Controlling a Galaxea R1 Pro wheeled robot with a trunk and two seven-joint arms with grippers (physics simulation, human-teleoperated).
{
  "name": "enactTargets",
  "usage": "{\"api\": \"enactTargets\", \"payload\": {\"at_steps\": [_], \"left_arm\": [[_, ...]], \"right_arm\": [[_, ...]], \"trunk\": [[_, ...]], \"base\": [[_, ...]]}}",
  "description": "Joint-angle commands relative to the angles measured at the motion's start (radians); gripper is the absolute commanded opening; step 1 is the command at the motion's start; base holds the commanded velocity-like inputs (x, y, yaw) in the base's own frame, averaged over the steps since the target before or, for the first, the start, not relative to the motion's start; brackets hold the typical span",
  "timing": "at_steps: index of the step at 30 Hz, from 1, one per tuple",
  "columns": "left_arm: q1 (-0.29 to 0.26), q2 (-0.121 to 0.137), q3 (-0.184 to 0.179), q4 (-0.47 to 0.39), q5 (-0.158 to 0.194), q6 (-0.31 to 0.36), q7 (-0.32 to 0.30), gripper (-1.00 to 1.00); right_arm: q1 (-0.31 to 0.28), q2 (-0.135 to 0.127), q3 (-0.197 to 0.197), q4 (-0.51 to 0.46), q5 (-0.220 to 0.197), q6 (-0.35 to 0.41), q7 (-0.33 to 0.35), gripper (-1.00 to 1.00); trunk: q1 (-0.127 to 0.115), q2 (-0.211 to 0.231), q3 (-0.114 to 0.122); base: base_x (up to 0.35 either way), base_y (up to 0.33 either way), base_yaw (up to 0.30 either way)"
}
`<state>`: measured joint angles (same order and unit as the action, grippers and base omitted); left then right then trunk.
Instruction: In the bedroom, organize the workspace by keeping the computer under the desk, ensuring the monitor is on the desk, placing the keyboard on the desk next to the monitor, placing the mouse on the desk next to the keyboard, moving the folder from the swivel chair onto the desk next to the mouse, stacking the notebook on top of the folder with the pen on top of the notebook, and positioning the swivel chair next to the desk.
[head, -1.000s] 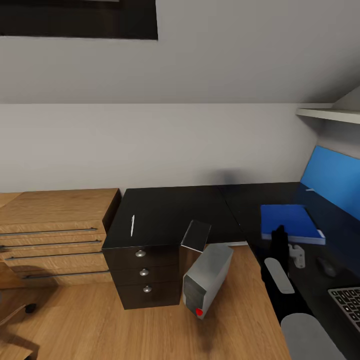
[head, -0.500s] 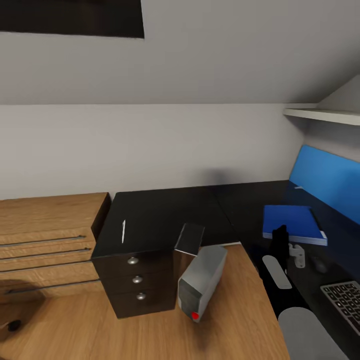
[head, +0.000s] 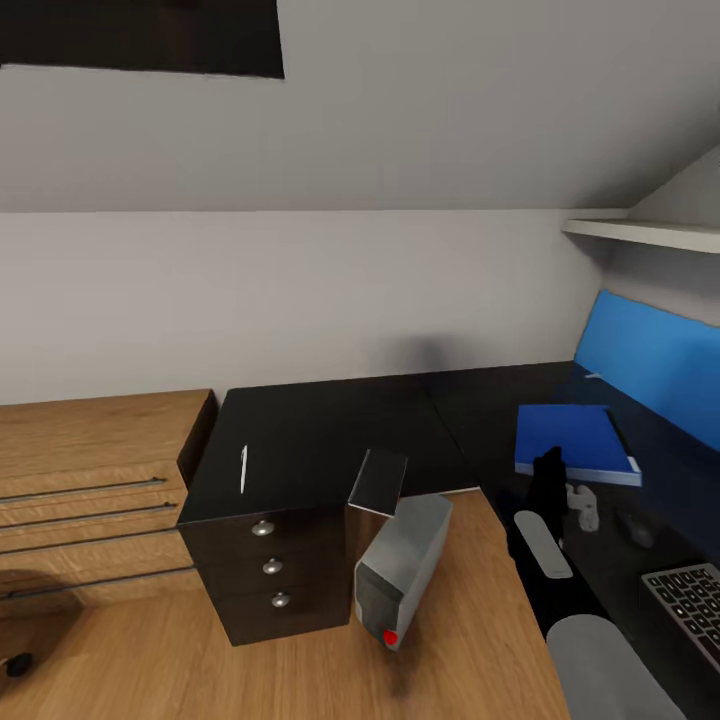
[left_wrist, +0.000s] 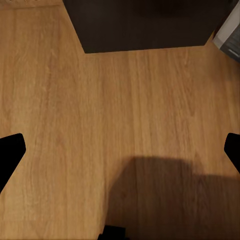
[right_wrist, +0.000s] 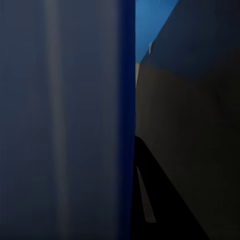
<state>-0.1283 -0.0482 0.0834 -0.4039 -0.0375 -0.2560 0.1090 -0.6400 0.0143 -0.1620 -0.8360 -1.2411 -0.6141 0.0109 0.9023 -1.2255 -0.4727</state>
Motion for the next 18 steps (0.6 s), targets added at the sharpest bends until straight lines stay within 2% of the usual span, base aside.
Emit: {"api": "enactTargets", "payload": {"at_steps": [1,3,8,12,18], "left_arm": [[-0.001,-0.001,0.006,0.000,-0.004,-0.003,0.000,1.00],[-0.001,-0.001,0.006,0.000,-0.005,-0.004,0.000,1.00],[-0.001,-0.001,0.006,0.000,-0.005,-0.005,0.000,1.00],[-0.001,-0.001,0.005,0.000,-0.005,-0.005,0.001,1.00],[-0.001,-0.001,0.004,0.000,-0.005,-0.004,0.001,1.00]], "right_arm": [[0.000,0.015,0.001,-0.001,-0.005,-0.002,0.017,-1.00],[0.000,0.031,0.003,-0.001,-0.005,-0.002,0.049,-1.00],[0.000,0.040,0.004,0.000,-0.005,-0.002,0.072,-1.00],[0.000,0.037,0.002,0.000,-0.007,-0.001,0.074,-1.00],[0.000,0.018,0.001,0.000,-0.009,0.008,0.072,-1.00]], "trunk": [[0.000,-0.001,0.000],[0.000,-0.001,0.003],[0.000,-0.001,0.011],[0.000,-0.001,0.015],[0.000,-0.001,0.016]], "base": [[0.000,0.000,0.000],[0.000,0.000,0.000],[0.000,0.000,0.000],[0.020,0.000,0.000],[0.240,-0.018,0.000]]}}
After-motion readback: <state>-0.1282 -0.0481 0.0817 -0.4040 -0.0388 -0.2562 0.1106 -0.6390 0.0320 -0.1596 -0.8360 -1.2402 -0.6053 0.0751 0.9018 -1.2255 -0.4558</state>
